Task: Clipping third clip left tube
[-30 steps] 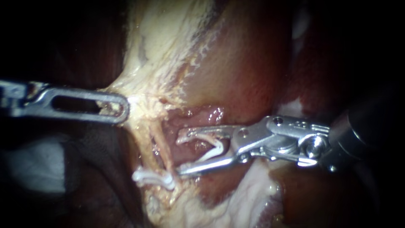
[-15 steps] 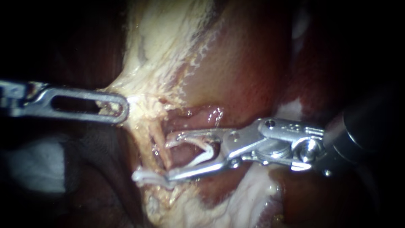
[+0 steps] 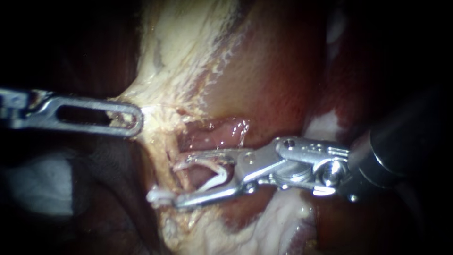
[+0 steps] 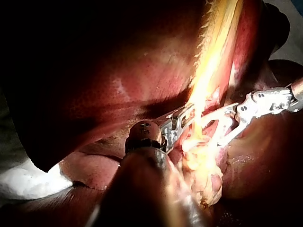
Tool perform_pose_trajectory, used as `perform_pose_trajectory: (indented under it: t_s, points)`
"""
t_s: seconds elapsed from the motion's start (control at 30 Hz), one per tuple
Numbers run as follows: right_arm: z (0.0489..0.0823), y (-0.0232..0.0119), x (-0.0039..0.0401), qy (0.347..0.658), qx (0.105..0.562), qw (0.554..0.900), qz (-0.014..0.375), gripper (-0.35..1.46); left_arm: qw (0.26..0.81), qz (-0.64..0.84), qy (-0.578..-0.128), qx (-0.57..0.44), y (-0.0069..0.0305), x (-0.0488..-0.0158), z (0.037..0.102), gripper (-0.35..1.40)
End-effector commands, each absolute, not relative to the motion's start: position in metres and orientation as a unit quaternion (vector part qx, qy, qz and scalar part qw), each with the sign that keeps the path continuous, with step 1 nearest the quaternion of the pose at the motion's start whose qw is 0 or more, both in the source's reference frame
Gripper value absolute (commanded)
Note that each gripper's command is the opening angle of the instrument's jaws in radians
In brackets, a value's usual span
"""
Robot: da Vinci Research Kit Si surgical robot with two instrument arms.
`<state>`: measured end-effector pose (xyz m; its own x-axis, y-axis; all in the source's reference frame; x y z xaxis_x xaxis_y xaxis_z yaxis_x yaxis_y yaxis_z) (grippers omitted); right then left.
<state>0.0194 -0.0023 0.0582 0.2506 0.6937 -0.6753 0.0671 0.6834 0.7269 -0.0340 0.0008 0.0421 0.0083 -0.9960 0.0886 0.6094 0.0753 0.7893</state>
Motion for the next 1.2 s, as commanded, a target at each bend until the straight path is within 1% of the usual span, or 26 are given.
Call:
perform_pose_trajectory:
  t_s: [0.03, 0.27, 0.67, 1.0, 1.17, 1.2]
  points:
    - [0.0583, -0.0024, 0.0197, 0.572, 0.333, 0.717, 0.217, 0.6, 0.65, -0.617, -0.339, 0.285, 0.0007, -0.034, 0.0421, -0.35]
    - [0.0595, -0.0031, 0.0207, 0.573, 0.333, 0.717, 0.214, 0.6, 0.65, -0.618, -0.339, 0.285, 0.0006, -0.034, 0.0419, -0.35]
    - [0.0616, -0.0031, 0.0212, 0.571, 0.329, 0.721, 0.214, 0.6, 0.649, -0.619, -0.338, 0.285, 0.0003, -0.0343, 0.0408, -0.35]
    - [0.0617, -0.003, 0.0224, 0.569, 0.328, 0.722, 0.216, 0.6, 0.649, -0.621, -0.336, 0.284, 0.0, -0.0347, 0.0398, -0.35]
    - [0.0608, -0.0033, 0.0226, 0.573, 0.341, 0.717, 0.205, 0.6, 0.649, -0.62, -0.336, 0.284, 0.0001, -0.0347, 0.0399, -0.35]
    - [0.0605, -0.0034, 0.0227, 0.574, 0.345, 0.716, 0.198, 0.6, 0.649, -0.62, -0.336, 0.284, 0.0001, -0.0347, 0.04, -0.35]
